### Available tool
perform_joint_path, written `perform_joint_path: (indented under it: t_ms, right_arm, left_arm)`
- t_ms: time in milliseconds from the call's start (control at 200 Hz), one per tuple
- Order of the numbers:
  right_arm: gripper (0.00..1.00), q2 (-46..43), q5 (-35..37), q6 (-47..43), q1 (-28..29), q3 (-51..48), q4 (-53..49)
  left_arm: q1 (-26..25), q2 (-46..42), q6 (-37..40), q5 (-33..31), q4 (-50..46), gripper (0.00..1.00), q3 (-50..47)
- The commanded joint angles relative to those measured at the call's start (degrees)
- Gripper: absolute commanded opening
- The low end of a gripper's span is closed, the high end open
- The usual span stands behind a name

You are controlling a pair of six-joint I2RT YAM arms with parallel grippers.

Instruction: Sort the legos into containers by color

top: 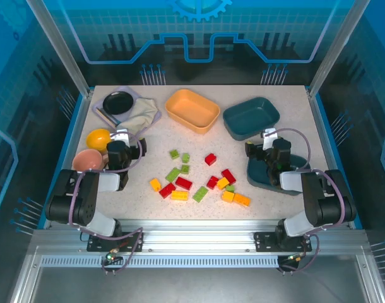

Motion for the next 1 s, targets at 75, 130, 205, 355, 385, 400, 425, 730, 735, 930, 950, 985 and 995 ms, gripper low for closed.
perform_joint_path:
  t_ms: [75,130,205,355,385,400,425,730,735,930,950,985,995]
  right_arm:
    - [1.0,0.5,-0.8,-0.4,-0.9,1.0,0.4]
    - [1.0,0.5,-0.8,-0.4,-1.0,1.0,0.4]
    - [1.0,0.5,-0.9,-0.4,-0.9,1.0,0.4]
    - [1.0,0.5,-0.8,-0.4,-1.0,1.0,0.4]
    - [1.0,0.5,-0.8,-0.4,-0.9,1.0,0.4]
    - [1.0,0.5,-0.9,-0.4,-0.9,1.0,0.4]
    - [1.0,0.5,-0.8,-0.4,-0.8,1.0,0.4]
    - [1.0,-7.5,10.5,-1.0,3.2,5.1,-11.9]
    - [1.0,-7.9,11.1,-1.0,3.3,5.3,-12.5]
    - [1.0,-21.9,21.9,5.5,7.8,20.7,-31.3]
    - [1.0,-22.2,22.6,9.0,7.8,24.4,-35.5]
    - [1.0,-21.9,23.2,18.2,6.9,31.4,-44.7]
    - [1.0,-21.5,23.1,21.5,6.4,34.0,-47.8]
  left_arm:
    - [-0.2,0.2,0.6,-0.6,0.4,0.99,0.3]
    - [-0.2,0.2,0.6,-0.6,0.3,0.99,0.3]
    - [-0.2,0.2,0.6,-0.5,0.2,0.99,0.3]
    - [-0.2,0.2,0.6,-0.5,0.3,0.99,0.3]
    - [-0.2,0.2,0.6,-0.6,0.3,0.99,0.3]
    - [-0.2,0.2,0.6,-0.6,0.3,0.99,0.3]
    - [-0.2,0.2,0.6,-0.6,0.3,0.99,0.3]
    - [-2.9,-6.9,1.9,-4.4,-20.5,0.99,8.9]
    - [-3.1,-7.2,1.8,-4.8,-21.8,0.99,9.2]
    - [-14.0,-16.1,-4.9,-15.7,-42.8,0.99,26.1]
    - [-15.2,-16.5,-6.1,-17.0,-44.2,0.99,28.2]
    - [-16.5,-16.6,-11.1,-18.6,-48.4,0.99,32.9]
    - [-16.5,-16.4,-13.6,-18.8,-50.5,0.99,34.6]
